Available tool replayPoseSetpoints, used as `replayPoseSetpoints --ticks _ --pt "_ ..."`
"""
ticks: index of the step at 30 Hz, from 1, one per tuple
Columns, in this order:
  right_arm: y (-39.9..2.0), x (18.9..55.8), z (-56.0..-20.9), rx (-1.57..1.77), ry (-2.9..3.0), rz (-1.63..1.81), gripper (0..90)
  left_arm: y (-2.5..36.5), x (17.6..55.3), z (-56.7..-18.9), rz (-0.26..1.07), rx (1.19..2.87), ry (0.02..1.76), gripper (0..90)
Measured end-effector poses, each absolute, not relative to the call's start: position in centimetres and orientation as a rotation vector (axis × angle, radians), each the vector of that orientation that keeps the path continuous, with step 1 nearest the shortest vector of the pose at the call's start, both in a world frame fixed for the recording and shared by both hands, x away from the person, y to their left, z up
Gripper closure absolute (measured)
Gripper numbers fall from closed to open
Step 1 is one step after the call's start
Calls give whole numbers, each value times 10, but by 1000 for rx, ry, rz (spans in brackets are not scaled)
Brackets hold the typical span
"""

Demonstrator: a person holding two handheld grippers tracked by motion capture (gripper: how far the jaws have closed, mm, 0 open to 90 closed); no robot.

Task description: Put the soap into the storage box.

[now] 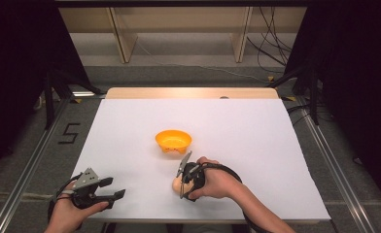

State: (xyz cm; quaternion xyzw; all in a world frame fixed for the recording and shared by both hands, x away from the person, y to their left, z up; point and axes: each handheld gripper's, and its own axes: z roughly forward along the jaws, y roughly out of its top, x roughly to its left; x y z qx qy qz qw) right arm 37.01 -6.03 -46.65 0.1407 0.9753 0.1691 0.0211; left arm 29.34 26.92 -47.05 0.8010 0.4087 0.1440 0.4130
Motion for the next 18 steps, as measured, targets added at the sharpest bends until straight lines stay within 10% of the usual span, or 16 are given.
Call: replayPoseSetpoints --ticks 18 --pt "-66 371 -461 462 2986 643 333 271 294 -469 363 2041 1020 321"
